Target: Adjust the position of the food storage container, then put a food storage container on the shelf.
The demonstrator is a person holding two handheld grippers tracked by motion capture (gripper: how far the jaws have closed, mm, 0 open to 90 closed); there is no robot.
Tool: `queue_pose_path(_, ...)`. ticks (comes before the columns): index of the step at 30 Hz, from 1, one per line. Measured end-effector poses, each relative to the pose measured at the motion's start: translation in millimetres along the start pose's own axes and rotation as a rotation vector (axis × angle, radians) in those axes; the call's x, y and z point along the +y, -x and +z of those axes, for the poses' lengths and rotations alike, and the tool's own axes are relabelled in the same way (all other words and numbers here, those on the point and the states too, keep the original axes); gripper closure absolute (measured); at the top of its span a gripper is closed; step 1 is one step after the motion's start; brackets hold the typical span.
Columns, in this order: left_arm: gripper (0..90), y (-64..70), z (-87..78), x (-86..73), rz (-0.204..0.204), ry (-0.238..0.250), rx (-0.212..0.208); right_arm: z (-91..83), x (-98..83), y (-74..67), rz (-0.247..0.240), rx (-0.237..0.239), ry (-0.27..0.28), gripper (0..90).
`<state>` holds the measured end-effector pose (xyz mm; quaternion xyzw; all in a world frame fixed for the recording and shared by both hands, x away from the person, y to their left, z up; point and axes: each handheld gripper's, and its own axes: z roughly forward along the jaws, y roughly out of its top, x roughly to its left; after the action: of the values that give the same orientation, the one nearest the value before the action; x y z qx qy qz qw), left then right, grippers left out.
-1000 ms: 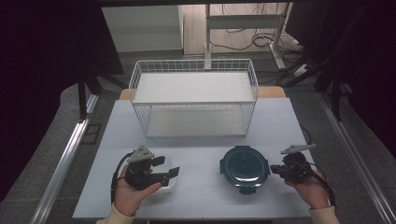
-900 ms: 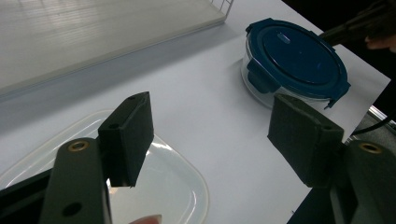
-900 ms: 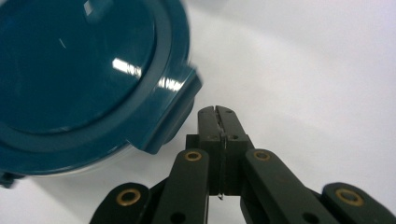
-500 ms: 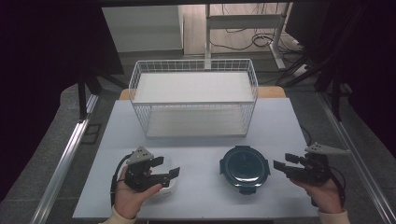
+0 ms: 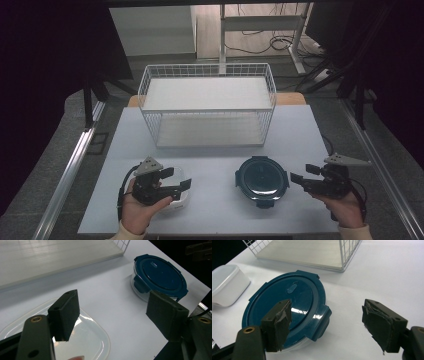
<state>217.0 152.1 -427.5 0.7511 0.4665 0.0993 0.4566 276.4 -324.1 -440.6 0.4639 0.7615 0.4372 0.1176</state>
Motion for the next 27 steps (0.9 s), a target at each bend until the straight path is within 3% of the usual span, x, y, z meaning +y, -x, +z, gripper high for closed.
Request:
queue_pose_path(2, 26.5, 0.3, 0.0, 0.1, -0.021, 0.01, -0.007, 1.5, -1.4, -0.7, 0.01, 0.007, -0.005, 21.2)
queue_pose_path(9, 25.5, 6.7, 1.8, 0.6, -0.037, 0.013, -0.011, 1.2, -2.5, 4.0, 0.036, 0.035, -0.002, 18.9)
queue_pose_path(10, 24.5, 10.5, 1.4, 1.1, -0.056, 0.02, -0.013, 1.2, -1.9, 4.0, 0.042, 0.04, 0.001, 18.7)
queue_pose_path(14, 21.2, 22.4, 2.4, 5.1, -0.053, 0.027, -0.008, 0.4, 1.3, 3.4, 0.046, 0.061, 0.002, 17.0)
queue_pose_path(21, 20.0, 48.8, 15.8, 9.8, -0.051, 0.018, -0.035, 0.5, 5.5, 5.1, 0.059, 0.083, 0.012, 16.4)
queue_pose_path(22, 19.6, 54.2, 19.4, 10.2, -0.05, 0.012, -0.046, 1.0, 5.8, 5.0, 0.061, 0.091, 0.011, 16.0)
queue_pose_path(24, 18.4, 65.5, 26.6, 11.3, -0.087, 0.012, -0.126, 2.8, 7.0, 3.1, 0.059, 0.097, 0.0, 14.6)
queue_pose_path(27, 17.9, 76.5, 34.4, 13.2, -0.084, 0.01, -0.141, 3.8, 7.9, 2.0, 0.064, 0.093, 0.003, 13.5)
